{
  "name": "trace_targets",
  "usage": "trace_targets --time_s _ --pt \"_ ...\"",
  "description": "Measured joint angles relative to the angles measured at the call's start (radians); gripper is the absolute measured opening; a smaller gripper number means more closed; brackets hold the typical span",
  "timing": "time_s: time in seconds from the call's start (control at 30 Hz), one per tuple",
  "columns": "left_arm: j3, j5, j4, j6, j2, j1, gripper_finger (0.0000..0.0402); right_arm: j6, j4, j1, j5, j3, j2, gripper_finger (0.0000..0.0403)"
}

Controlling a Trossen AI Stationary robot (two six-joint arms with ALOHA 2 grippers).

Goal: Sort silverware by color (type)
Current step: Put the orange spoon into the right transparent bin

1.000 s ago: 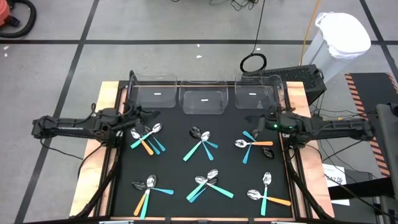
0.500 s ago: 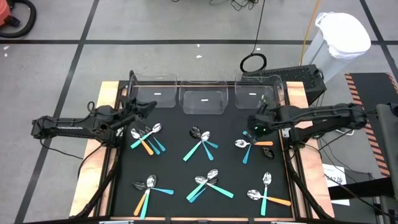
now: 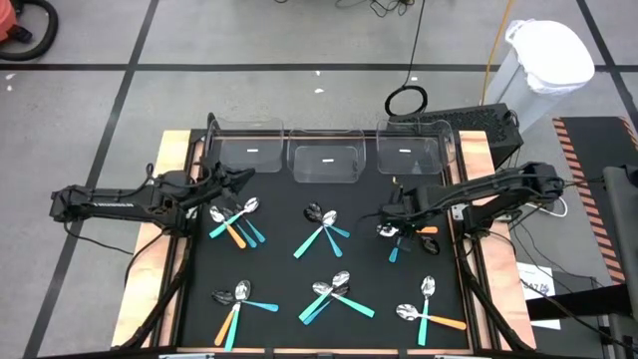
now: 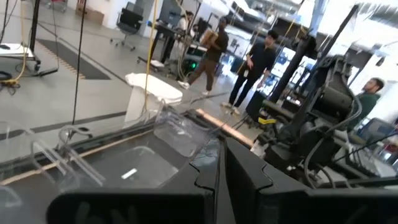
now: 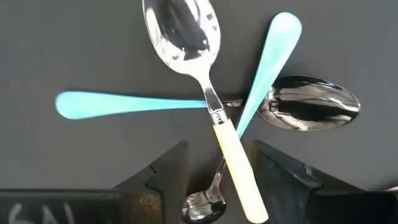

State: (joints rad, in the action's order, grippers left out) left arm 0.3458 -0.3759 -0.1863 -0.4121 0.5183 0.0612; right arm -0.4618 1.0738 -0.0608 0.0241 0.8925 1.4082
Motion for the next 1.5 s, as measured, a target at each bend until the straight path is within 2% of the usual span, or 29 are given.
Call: trace_targets --time_s 0.13,0.33,0.57,0.8,1.0,1.17,1.23,1.33,1.5 --pt "0.000 0.000 0.011 0.000 0.008 0.000 0.0027 0.079 -0.034 0.000 0.001 0.000 0.045 0.0166" --pt "0.000 -0.010 0.011 -0.001 0.028 0.000 0.0027 0.200 -0.184 0.001 0.008 0.000 0.096 0.0166" --pt "0.000 -0.012 0.012 -0.018 0.045 0.000 0.0027 0.220 -0.198 0.016 0.032 -0.007 0.135 0.0166" --pt "0.000 -0.023 0.018 -0.053 0.074 0.000 0.0027 0.213 -0.236 0.046 0.023 -0.080 0.135 0.0159" --pt "0.000 -0.052 0.018 -0.053 0.101 0.000 0.0027 0.178 -0.275 0.056 -0.013 -0.091 0.134 0.0109" --pt "0.000 -0.078 0.017 -0.053 0.112 0.000 0.0027 0.156 -0.287 0.059 -0.043 -0.091 0.135 0.0029" --pt "0.000 -0.078 0.016 -0.054 0.112 0.000 0.0027 0.135 -0.269 0.067 -0.079 -0.072 0.138 0.0015" --pt "0.000 -0.078 0.016 -0.079 0.112 0.000 0.0027 0.125 -0.192 0.069 -0.118 0.016 0.140 0.0020" --pt "0.000 -0.078 0.015 -0.080 0.112 0.000 0.0027 0.239 -0.087 0.073 -0.102 0.216 0.140 0.0015"
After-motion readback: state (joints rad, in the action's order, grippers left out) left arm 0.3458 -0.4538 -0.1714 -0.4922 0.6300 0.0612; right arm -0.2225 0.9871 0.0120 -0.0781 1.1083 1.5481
